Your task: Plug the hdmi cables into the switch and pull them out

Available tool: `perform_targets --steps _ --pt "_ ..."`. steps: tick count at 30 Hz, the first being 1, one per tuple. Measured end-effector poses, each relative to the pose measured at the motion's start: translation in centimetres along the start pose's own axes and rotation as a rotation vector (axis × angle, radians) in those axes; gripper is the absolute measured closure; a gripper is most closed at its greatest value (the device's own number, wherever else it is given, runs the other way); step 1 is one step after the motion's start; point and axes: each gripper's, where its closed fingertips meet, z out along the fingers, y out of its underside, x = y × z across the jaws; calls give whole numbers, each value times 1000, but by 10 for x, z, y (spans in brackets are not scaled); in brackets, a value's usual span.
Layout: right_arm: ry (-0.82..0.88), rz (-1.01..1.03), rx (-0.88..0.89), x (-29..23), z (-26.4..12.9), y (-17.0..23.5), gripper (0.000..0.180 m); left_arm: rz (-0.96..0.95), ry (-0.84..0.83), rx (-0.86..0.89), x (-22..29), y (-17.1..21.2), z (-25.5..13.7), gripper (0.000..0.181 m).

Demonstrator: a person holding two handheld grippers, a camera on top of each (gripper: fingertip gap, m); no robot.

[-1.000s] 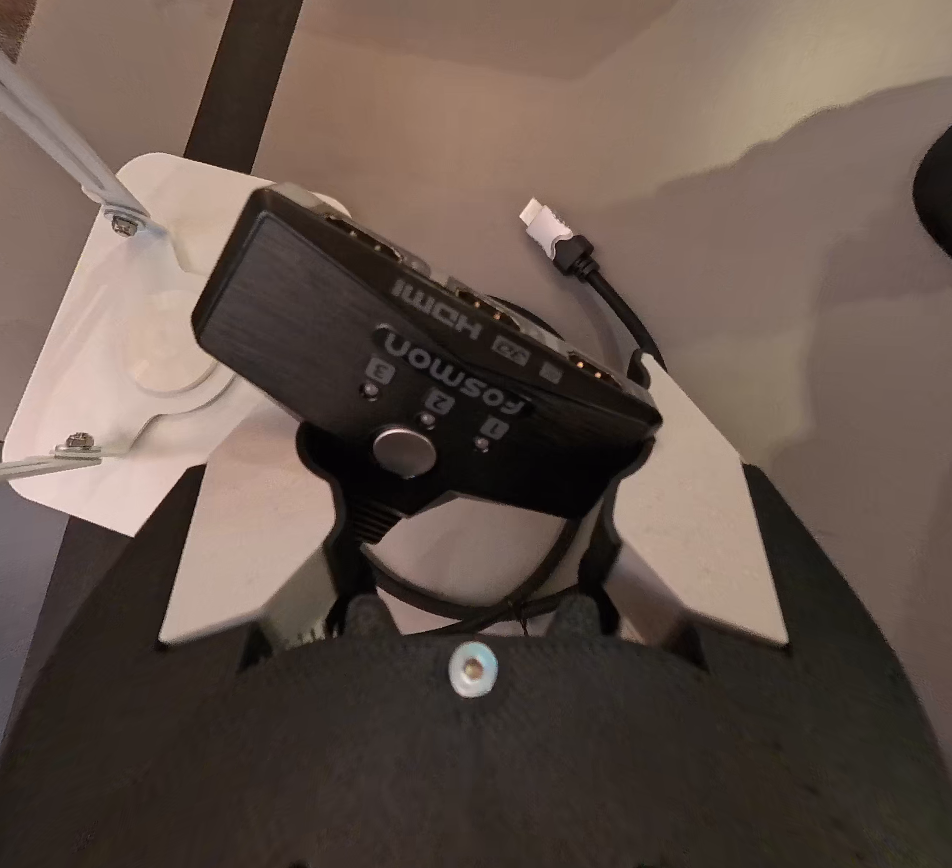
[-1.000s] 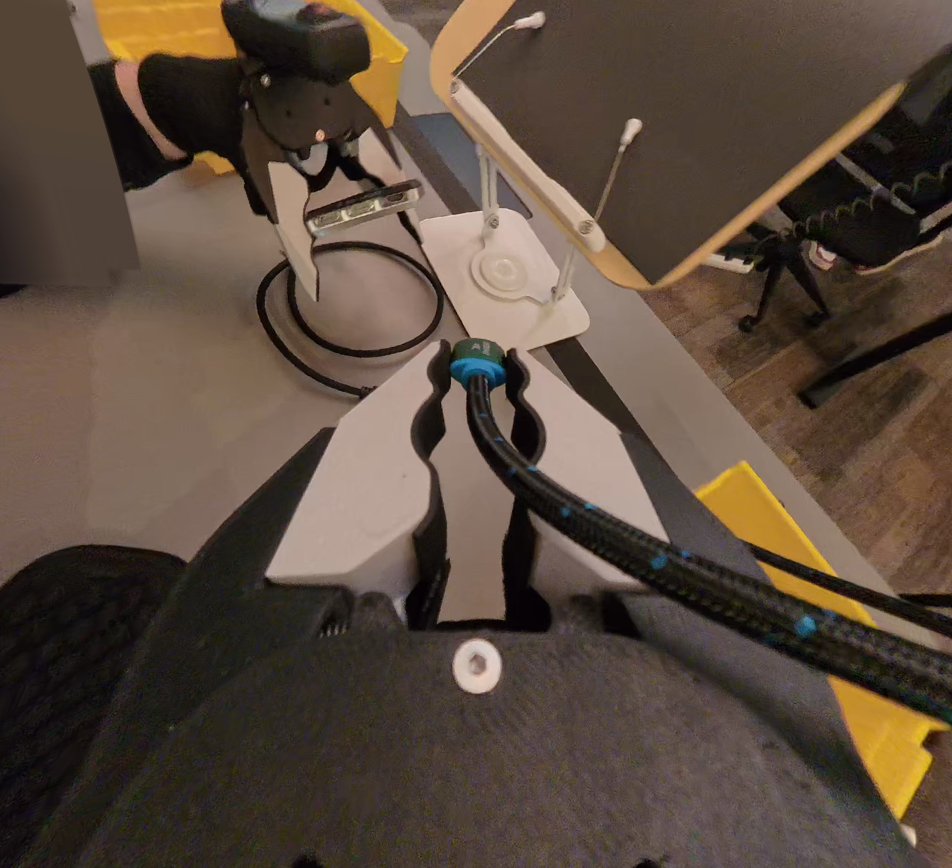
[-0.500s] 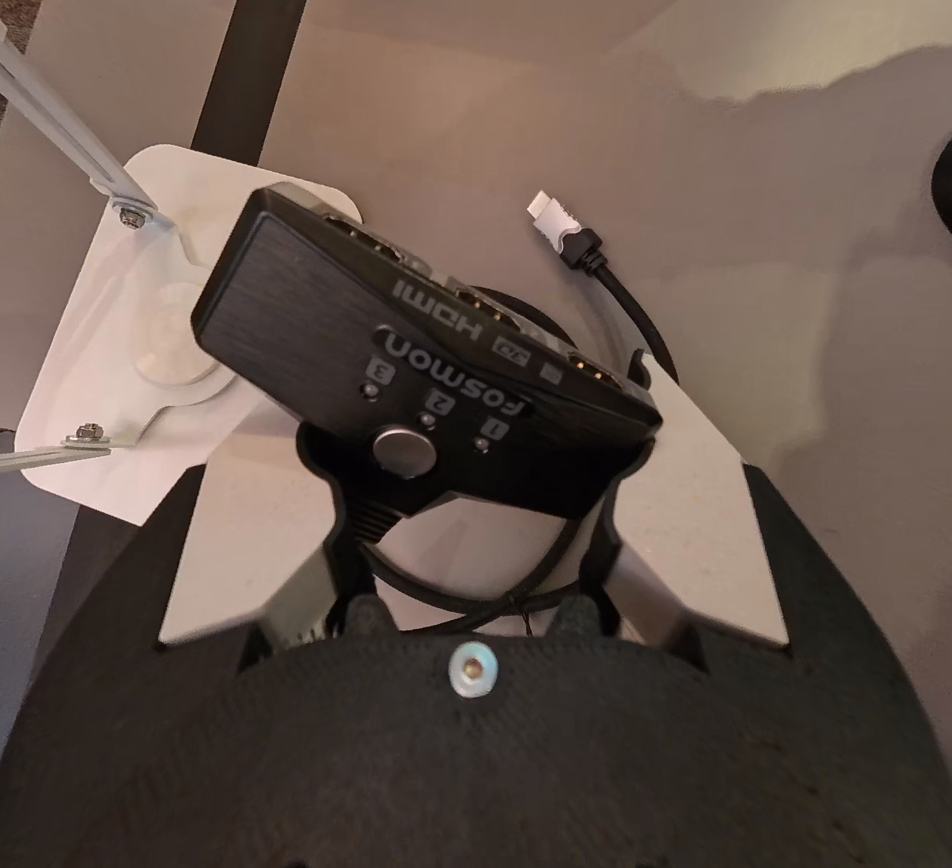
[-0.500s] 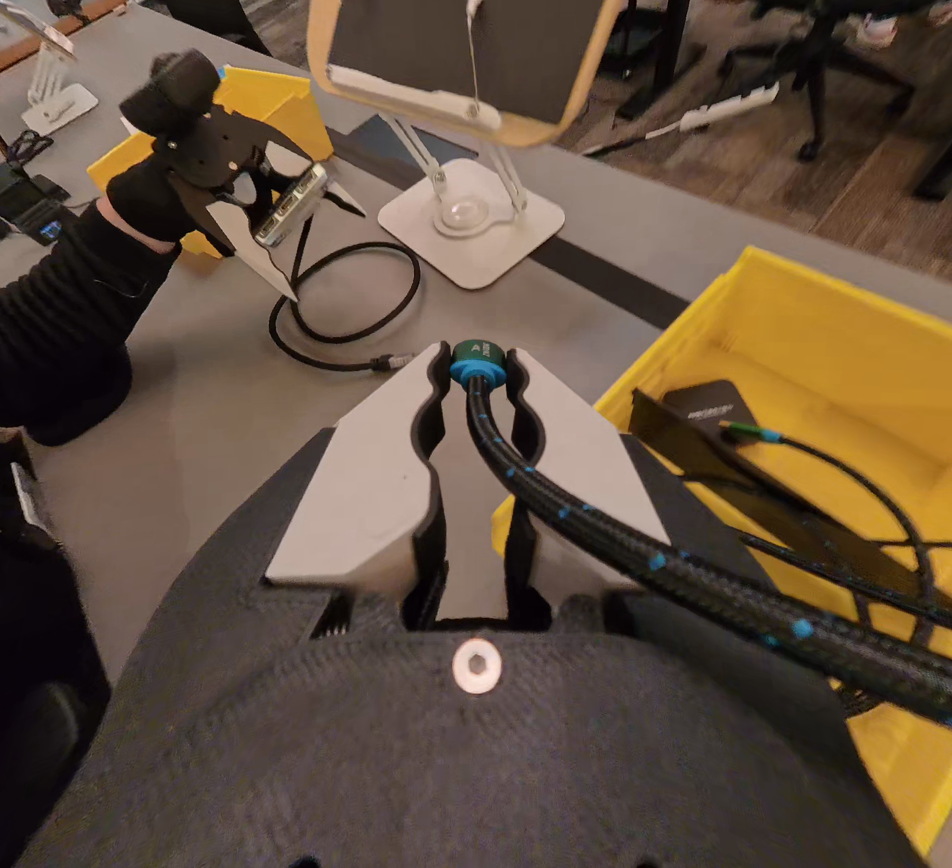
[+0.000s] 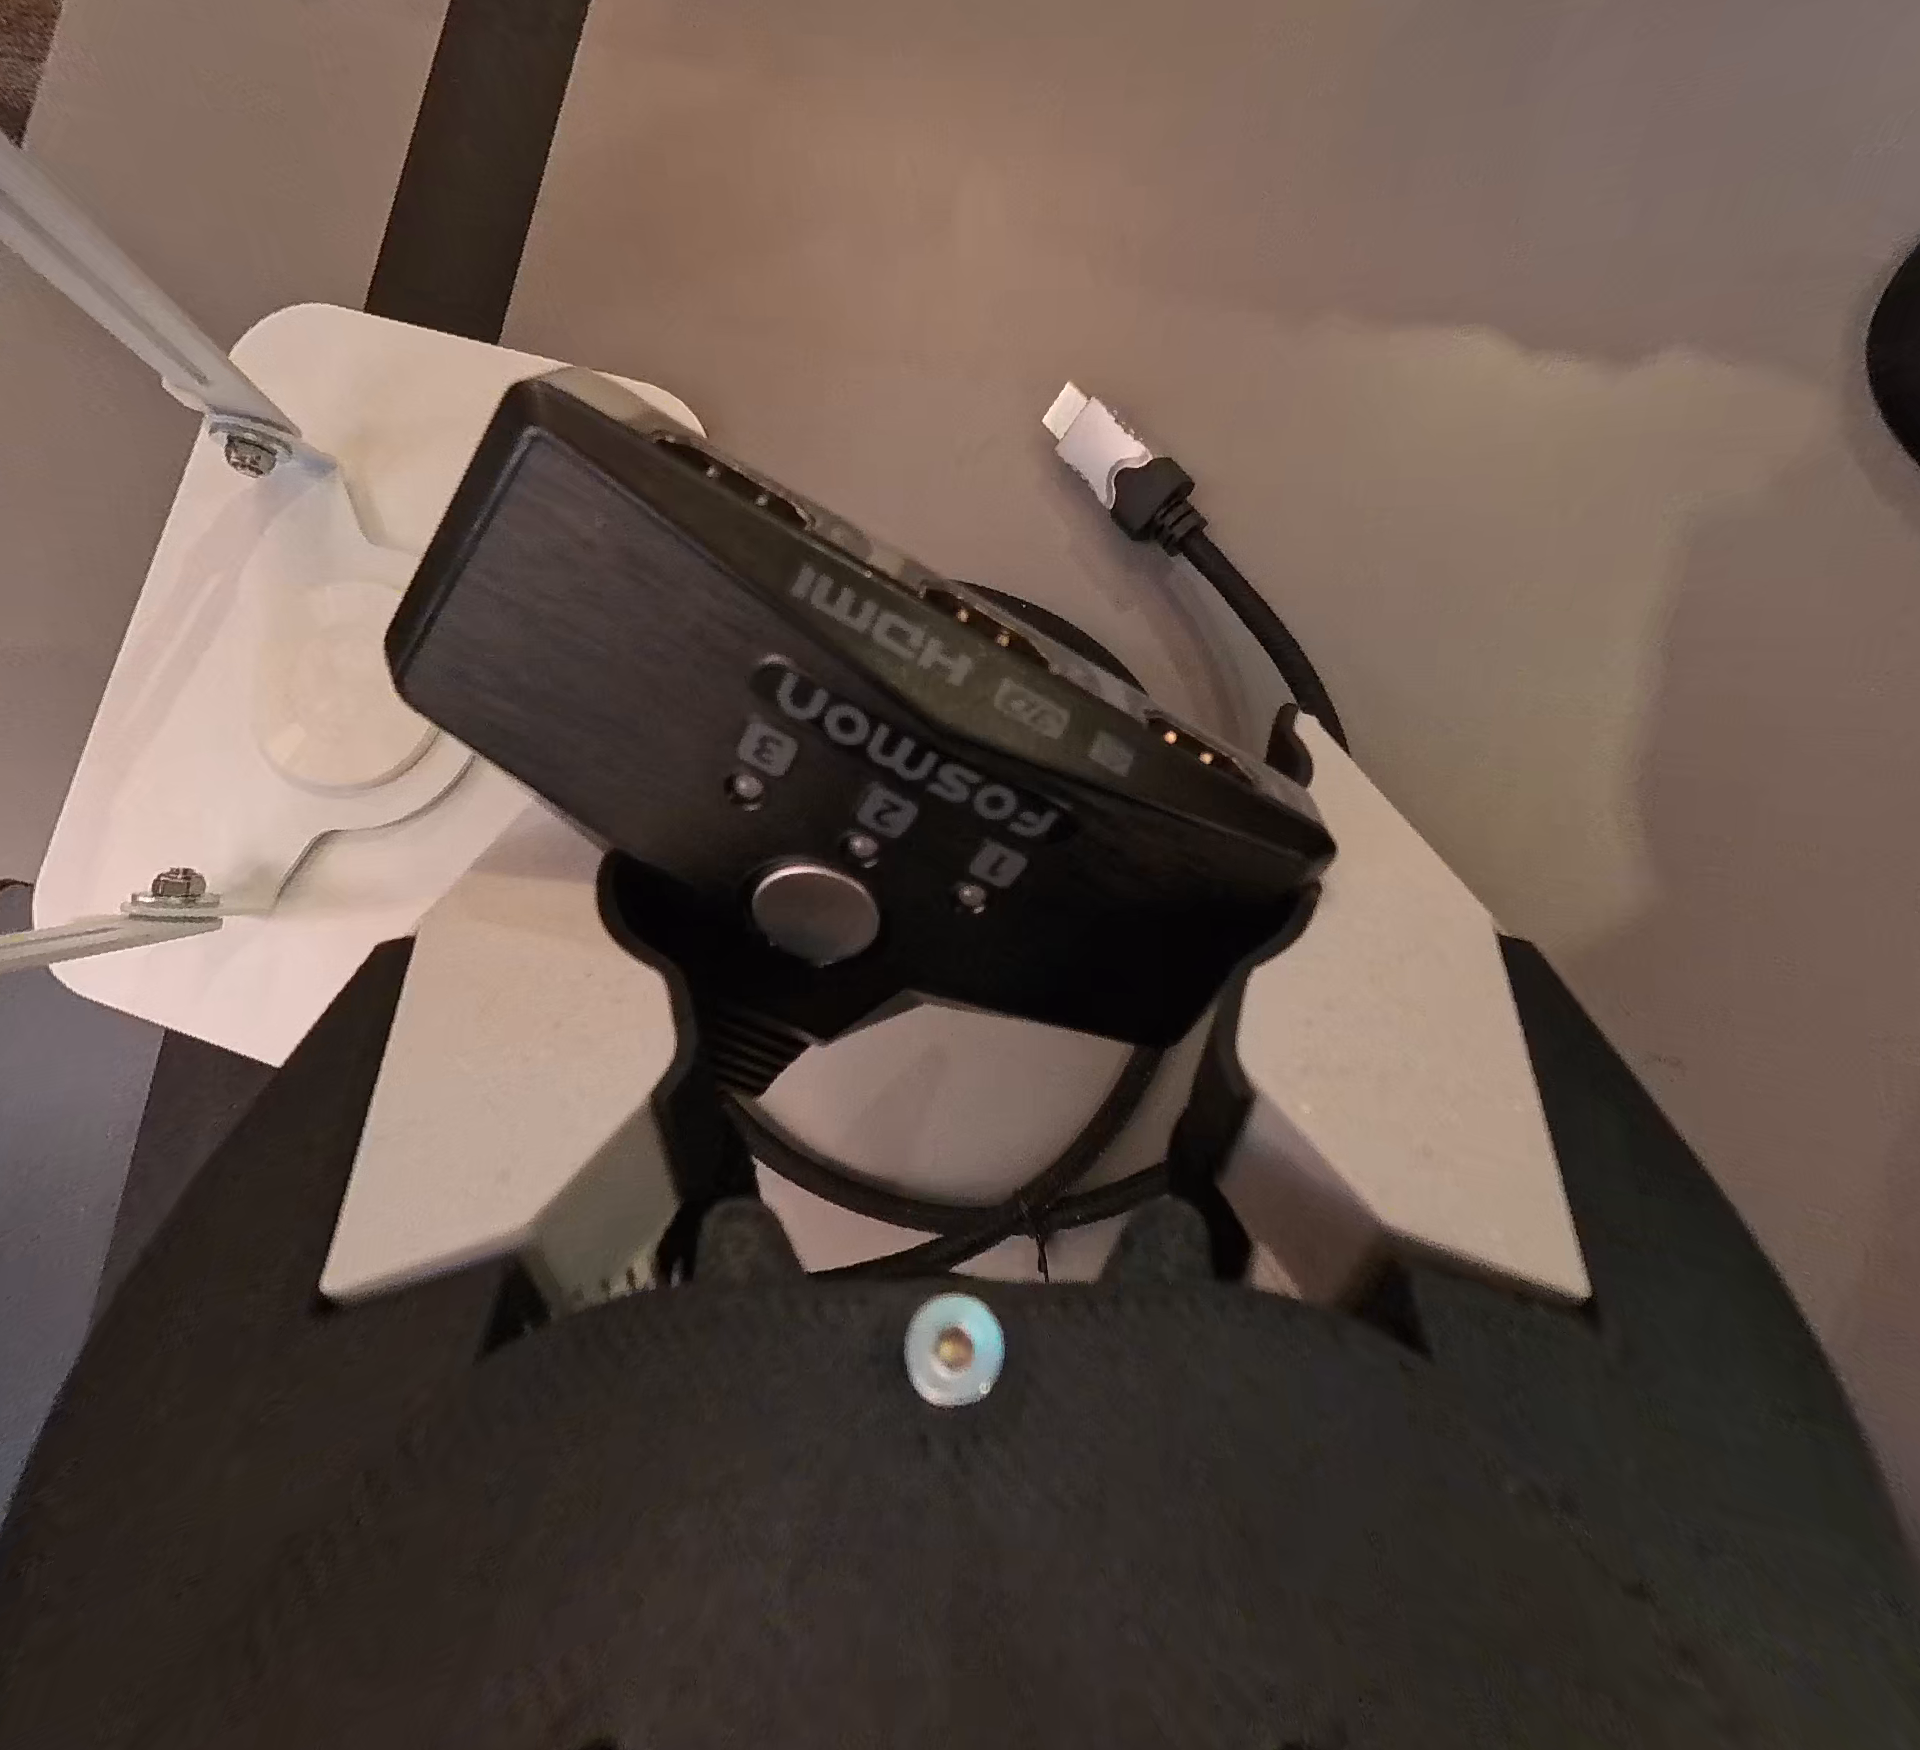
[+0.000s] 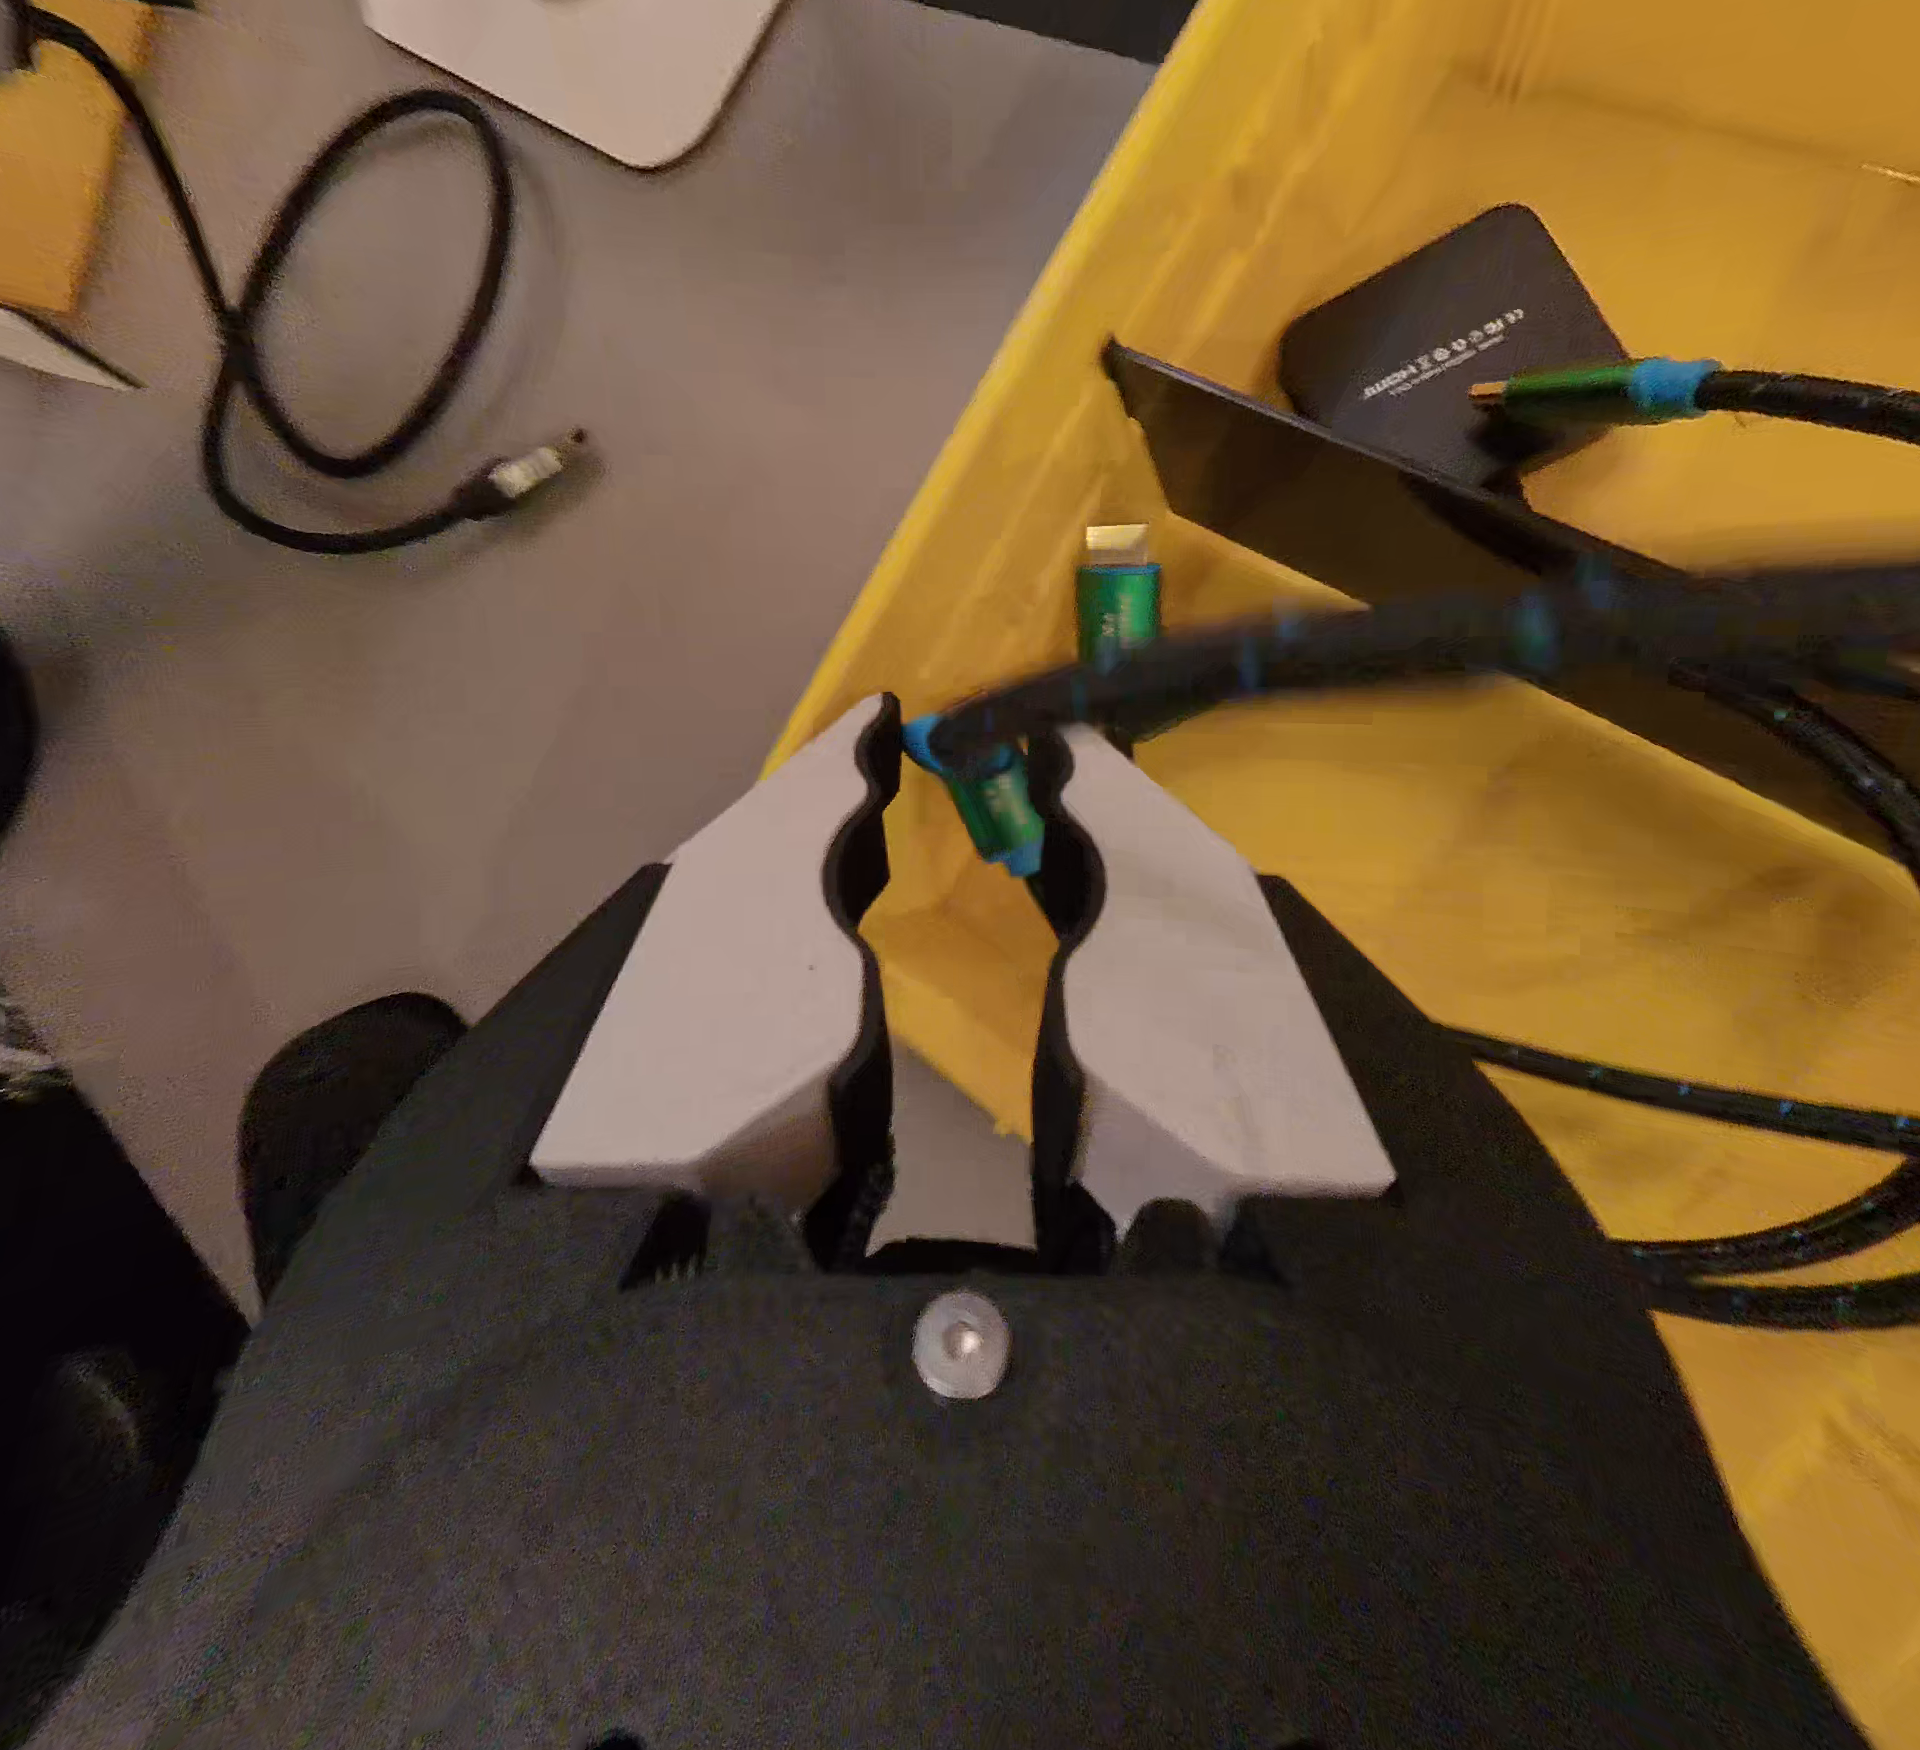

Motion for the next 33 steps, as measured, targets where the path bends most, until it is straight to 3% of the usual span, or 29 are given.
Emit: perform_targets --steps 6,10,15,18,21,26,30,33 --pt "64 -32 -83 13 20 12 158 -15 2 8 -4 3 -2 66" --pt "133 -79 -116 18 12 15 153 -14 6 3 -3 4 0 66" --pt "266 -203 -57 9 -18 -11 148 -9 2 11 -3 1 0 66" --pt "279 -350 64 -37 -30 -44 147 6 -4 30 -1 -4 -1 66" --pt "149 -460 153 -111 -21 -67 144 33 -16 55 2 -12 -3 66" --pt "-267 -464 233 -227 37 -81 137 73 -87 87 1 -28 -7 66" --pt "-483 -314 253 -268 84 -94 120 114 -150 88 3 -39 -5 66" --pt "-576 -258 235 -283 106 -99 119 158 -204 66 5 -45 0 66"
